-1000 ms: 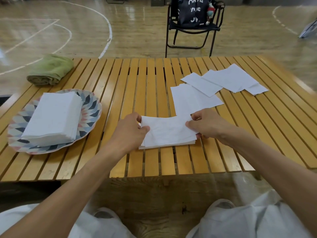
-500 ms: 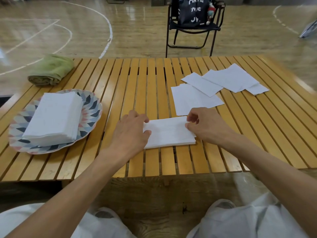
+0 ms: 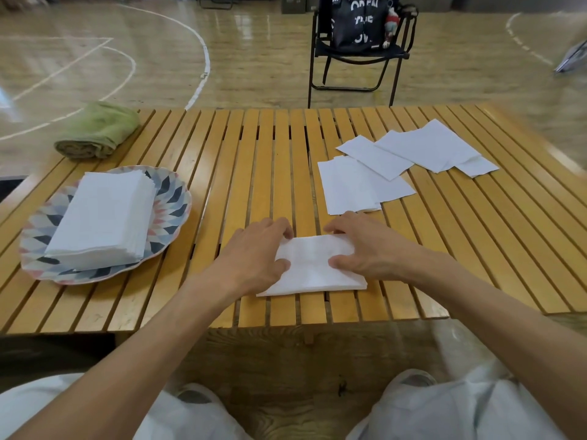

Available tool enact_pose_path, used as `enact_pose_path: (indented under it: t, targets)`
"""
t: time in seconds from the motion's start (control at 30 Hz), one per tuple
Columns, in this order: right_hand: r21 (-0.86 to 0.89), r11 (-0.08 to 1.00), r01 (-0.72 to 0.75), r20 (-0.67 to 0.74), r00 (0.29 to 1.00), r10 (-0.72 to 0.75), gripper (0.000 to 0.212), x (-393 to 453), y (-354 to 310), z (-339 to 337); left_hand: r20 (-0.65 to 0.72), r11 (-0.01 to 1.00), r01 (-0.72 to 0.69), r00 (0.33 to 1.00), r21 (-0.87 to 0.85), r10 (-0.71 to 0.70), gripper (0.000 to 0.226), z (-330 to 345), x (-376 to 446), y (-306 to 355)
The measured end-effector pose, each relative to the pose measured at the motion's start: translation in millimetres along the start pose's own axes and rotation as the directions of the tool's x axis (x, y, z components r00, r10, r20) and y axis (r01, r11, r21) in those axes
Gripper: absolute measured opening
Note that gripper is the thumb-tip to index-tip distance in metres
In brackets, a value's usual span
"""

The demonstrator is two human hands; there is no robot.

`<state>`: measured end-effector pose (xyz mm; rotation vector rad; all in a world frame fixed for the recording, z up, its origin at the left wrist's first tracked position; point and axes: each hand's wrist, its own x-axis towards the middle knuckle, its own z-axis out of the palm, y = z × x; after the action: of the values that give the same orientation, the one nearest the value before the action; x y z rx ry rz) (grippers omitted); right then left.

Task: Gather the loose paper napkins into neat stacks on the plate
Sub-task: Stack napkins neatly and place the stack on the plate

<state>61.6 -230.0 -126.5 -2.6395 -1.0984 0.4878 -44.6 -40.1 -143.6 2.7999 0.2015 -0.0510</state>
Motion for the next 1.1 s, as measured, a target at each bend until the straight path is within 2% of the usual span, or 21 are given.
enact_pose_path:
  t: [0.1, 0.27, 0.33, 0.4, 0.43, 0.5, 0.53, 0.6, 0.67, 0.7, 0.73, 0.8, 0.87, 0.93, 1.0, 1.1]
  targets:
    - [0.057, 0.998, -0.04, 0.072, 0.997, 0.036, 0.041, 2, -3, -3, 0.101, 0.999, 0.024, 0.995, 0.044, -0.029, 0.055, -5, 3, 1]
    - [0.129, 0.991, -0.04, 0.155, 0.988, 0.02, 0.024, 3, -5, -4, 0.214, 1.0, 0.013, 0.977, 0.018, -0.016, 0.044, -11, 2, 4]
    - [0.195, 0.981, -0.022, 0.142, 0.99, -0.006, 0.02, 0, -5, -8, 0.21, 1.0, -0.017, 0.978, -0.003, 0.017, 0.051, -13, 0, 5]
    - [0.251, 0.968, 0.031, 0.107, 0.992, -0.06, 0.021, -3, -8, -13, 0.211, 0.993, -0.035, 0.976, -0.112, 0.058, 0.06, -15, -3, 7]
    - [0.275, 0.959, 0.073, 0.071, 0.993, -0.096, 0.023, -4, -10, -16, 0.21, 0.981, -0.035, 0.975, -0.192, 0.076, 0.057, -17, -5, 9]
    - [0.367, 0.916, 0.16, -0.036, 0.987, -0.158, 0.03, -8, -14, -26, 0.141, 0.944, -0.078, 0.982, -0.321, 0.129, 0.03, -23, -7, 16]
    - [0.443, 0.875, 0.194, -0.105, 0.981, -0.164, 0.037, -9, -17, -32, 0.063, 0.92, -0.103, 0.989, -0.378, 0.137, 0.016, -27, -8, 19]
    - [0.619, 0.741, 0.26, -0.256, 0.959, -0.123, 0.052, -11, -20, -44, -0.113, 0.838, -0.129, 0.99, -0.531, 0.08, 0.007, -35, -10, 22]
    - [0.785, 0.537, 0.31, -0.337, 0.94, -0.05, 0.057, -10, -22, -49, -0.242, 0.718, -0.157, 0.97, -0.678, -0.017, 0.016, -43, -11, 22]
    - [0.844, 0.441, 0.306, -0.326, 0.945, -0.031, 0.053, -9, -24, -49, -0.287, 0.666, -0.182, 0.956, -0.723, -0.051, 0.022, -45, -12, 22]
    - [0.87, 0.396, 0.294, -0.304, 0.952, -0.039, 0.048, -7, -28, -46, -0.33, 0.63, -0.215, 0.941, -0.746, -0.07, 0.026, -46, -12, 23]
    - [0.839, 0.468, 0.279, -0.288, 0.956, -0.054, 0.038, -1, -40, -34, -0.405, 0.597, -0.289, 0.912, -0.748, -0.065, 0.034, -46, -11, 26]
    - [0.811, 0.532, 0.244, -0.299, 0.954, 0.017, 0.032, 5, -52, -18, -0.416, 0.565, -0.308, 0.907, -0.765, -0.07, 0.045, -40, -6, 28]
    - [0.816, 0.545, 0.196, -0.29, 0.952, 0.092, 0.026, 10, -59, -5, -0.353, 0.545, -0.232, 0.927, -0.806, -0.128, 0.05, -30, 0, 27]
    - [0.796, 0.583, 0.165, -0.268, 0.959, 0.094, 0.024, 13, -61, 7, -0.263, 0.537, -0.114, 0.942, -0.836, -0.21, 0.044, -17, 1, 25]
    - [0.8, 0.588, 0.12, -0.235, 0.964, 0.123, 0.034, 17, -65, 14, -0.209, 0.525, -0.019, 0.929, -0.851, -0.305, 0.036, -8, 1, 20]
